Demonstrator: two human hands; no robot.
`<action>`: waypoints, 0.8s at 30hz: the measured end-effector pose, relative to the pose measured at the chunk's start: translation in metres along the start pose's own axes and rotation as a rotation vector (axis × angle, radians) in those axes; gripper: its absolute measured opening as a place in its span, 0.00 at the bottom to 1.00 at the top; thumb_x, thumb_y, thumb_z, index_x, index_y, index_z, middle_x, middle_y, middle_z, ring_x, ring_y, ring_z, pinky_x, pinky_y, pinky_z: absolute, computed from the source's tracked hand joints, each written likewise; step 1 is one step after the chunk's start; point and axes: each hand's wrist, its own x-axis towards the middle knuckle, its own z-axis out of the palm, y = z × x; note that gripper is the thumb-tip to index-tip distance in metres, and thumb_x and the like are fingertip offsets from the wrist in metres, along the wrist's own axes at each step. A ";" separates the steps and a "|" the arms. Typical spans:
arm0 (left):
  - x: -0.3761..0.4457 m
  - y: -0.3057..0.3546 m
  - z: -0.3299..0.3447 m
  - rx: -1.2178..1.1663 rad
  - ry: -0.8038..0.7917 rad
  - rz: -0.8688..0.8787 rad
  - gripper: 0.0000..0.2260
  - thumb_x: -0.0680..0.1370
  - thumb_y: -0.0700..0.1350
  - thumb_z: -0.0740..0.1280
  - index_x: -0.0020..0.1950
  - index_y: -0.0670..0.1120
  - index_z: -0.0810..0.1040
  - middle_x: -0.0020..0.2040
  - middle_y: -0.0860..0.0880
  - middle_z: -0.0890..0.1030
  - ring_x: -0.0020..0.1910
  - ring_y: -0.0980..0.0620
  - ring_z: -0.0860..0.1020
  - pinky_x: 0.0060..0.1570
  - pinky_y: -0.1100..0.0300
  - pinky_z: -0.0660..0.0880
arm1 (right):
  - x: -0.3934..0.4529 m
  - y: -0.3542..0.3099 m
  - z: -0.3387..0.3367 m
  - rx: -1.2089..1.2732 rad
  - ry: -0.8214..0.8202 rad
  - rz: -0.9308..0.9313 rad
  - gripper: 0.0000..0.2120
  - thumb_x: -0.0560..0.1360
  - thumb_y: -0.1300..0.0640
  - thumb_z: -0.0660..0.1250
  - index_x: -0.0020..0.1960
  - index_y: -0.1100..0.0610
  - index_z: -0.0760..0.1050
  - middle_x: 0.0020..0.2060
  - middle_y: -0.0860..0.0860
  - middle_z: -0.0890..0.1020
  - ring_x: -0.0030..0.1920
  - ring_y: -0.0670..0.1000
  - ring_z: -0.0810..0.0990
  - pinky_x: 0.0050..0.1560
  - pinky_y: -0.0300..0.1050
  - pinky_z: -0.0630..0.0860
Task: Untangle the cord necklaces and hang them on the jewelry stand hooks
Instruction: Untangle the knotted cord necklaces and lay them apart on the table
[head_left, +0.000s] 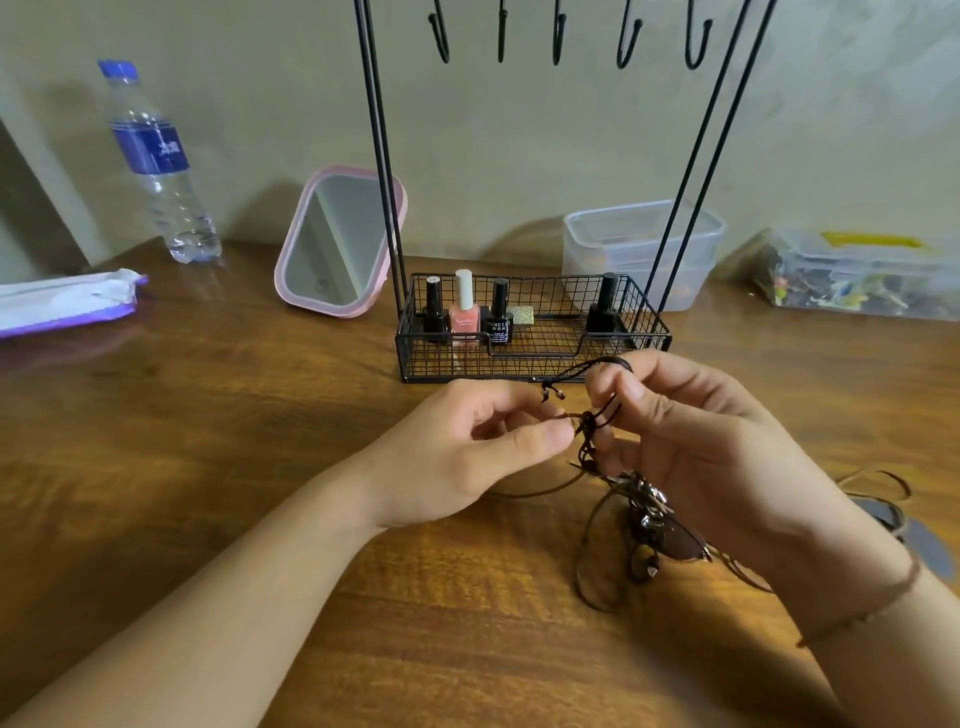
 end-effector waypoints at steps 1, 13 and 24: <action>0.001 0.000 0.004 -0.032 0.028 0.009 0.17 0.78 0.55 0.65 0.55 0.43 0.82 0.54 0.35 0.81 0.56 0.36 0.77 0.59 0.35 0.70 | 0.000 0.000 0.001 0.023 -0.017 0.001 0.07 0.70 0.55 0.70 0.45 0.57 0.82 0.40 0.53 0.78 0.38 0.51 0.74 0.38 0.45 0.73; 0.004 -0.001 0.010 -0.309 0.173 0.000 0.11 0.77 0.43 0.63 0.37 0.46 0.79 0.37 0.49 0.82 0.43 0.53 0.81 0.45 0.62 0.77 | -0.004 -0.016 -0.005 0.142 -0.072 -0.110 0.10 0.68 0.54 0.75 0.44 0.60 0.80 0.38 0.66 0.69 0.36 0.56 0.76 0.42 0.54 0.78; 0.001 0.006 0.008 -0.511 0.210 0.057 0.06 0.70 0.38 0.73 0.38 0.42 0.77 0.34 0.51 0.83 0.42 0.50 0.83 0.40 0.64 0.77 | -0.013 -0.036 -0.020 -0.643 0.122 -0.004 0.18 0.62 0.44 0.78 0.34 0.58 0.78 0.25 0.59 0.81 0.24 0.52 0.73 0.25 0.37 0.68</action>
